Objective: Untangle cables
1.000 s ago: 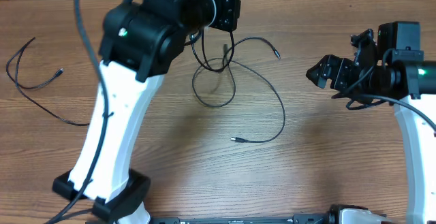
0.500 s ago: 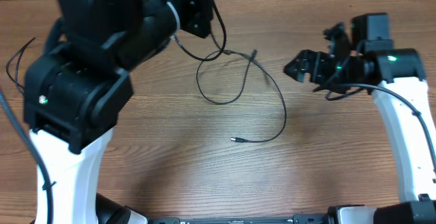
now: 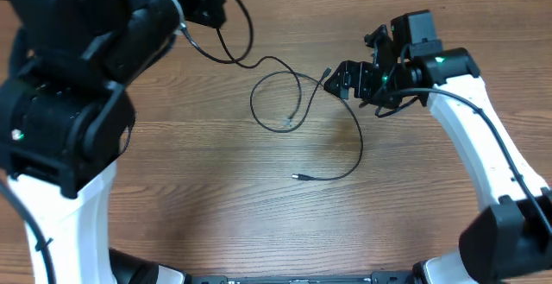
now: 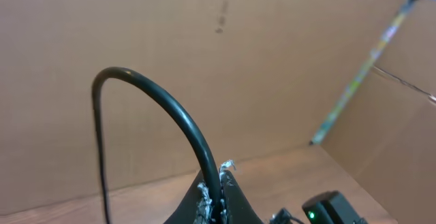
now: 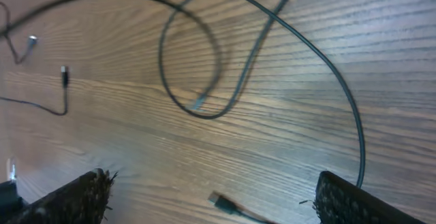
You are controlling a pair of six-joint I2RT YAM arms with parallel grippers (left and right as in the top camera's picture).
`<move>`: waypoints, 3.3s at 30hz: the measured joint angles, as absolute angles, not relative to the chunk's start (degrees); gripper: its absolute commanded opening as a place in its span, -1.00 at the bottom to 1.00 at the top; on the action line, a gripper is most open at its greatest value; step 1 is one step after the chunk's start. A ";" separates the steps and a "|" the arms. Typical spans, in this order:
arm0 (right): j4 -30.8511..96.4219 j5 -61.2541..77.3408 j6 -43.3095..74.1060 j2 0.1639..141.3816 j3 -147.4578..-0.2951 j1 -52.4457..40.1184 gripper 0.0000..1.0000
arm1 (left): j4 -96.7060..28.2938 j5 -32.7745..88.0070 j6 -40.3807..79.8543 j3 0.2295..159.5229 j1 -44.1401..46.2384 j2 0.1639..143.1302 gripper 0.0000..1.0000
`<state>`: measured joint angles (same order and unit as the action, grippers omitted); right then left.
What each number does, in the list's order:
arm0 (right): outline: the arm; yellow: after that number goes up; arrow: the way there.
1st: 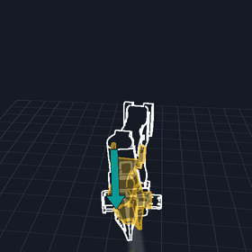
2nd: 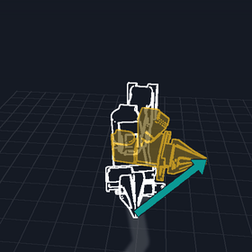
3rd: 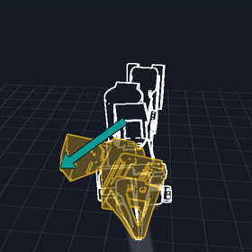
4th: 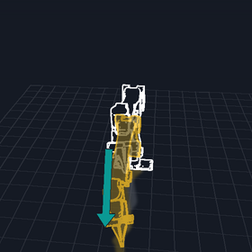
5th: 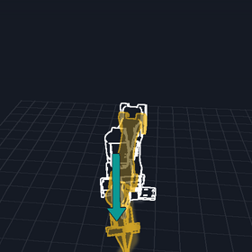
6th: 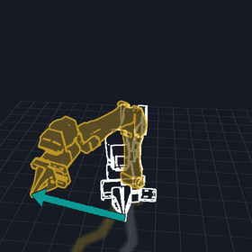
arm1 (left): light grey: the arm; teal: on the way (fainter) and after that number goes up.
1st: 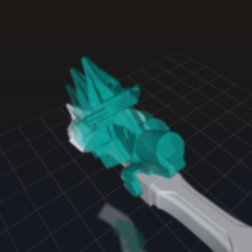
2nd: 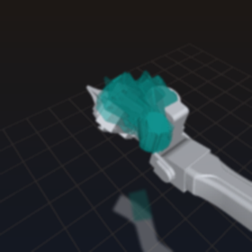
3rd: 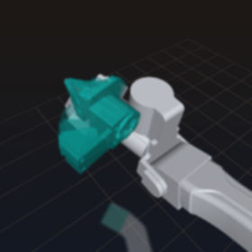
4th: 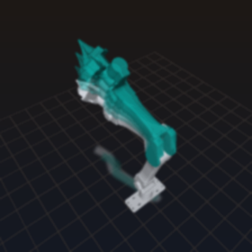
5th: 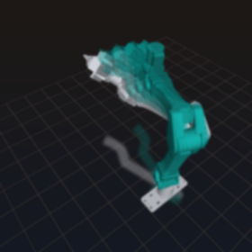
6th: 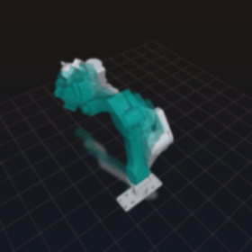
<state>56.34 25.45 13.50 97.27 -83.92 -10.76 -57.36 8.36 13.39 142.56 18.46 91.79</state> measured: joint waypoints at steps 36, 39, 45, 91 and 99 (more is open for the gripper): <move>57.32 25.26 13.50 102.67 -83.88 -10.76 0.89 | -67.79 -4.29 22.98 142.91 -31.83 89.97 -0.92; 57.69 25.26 13.47 102.67 -83.88 -10.76 0.89 | -69.47 -4.32 24.25 142.91 -33.19 93.60 -0.92; 58.26 25.23 13.52 102.67 -83.88 -10.76 0.89 | -71.68 -4.60 26.06 142.91 -33.87 101.84 -0.92; 58.96 25.04 13.50 102.67 -83.88 -10.76 0.89 | -77.56 -6.44 27.07 142.91 -31.70 126.52 0.54; 58.13 24.47 13.52 102.67 -83.88 -10.76 0.89 | -77.97 -6.24 26.63 142.87 -28.40 116.68 0.55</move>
